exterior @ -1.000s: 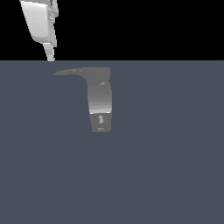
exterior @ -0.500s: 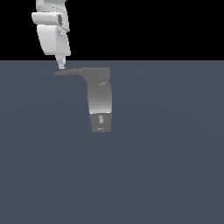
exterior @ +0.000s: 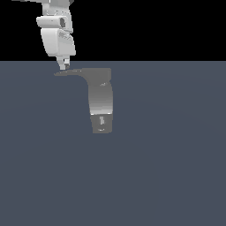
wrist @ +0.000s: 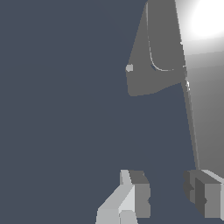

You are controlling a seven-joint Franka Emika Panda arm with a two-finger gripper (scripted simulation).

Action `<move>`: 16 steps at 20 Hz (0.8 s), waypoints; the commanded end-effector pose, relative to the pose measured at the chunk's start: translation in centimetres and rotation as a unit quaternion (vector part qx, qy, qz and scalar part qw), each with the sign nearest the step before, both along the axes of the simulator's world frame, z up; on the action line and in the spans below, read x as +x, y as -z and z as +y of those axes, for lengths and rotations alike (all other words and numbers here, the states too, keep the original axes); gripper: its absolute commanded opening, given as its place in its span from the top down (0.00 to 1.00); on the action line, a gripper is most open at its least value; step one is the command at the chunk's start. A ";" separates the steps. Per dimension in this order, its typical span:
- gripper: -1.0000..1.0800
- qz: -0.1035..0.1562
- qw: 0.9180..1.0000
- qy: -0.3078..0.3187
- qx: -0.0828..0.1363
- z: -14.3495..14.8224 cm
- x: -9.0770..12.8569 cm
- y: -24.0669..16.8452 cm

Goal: Turn on the faucet by rotating a designated handle.

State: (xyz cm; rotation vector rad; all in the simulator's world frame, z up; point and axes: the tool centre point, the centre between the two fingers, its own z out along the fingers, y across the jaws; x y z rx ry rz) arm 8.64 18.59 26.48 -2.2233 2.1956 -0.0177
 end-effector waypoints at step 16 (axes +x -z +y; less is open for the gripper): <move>1.00 0.002 1.000 0.007 0.000 -0.2 -2.0 0.4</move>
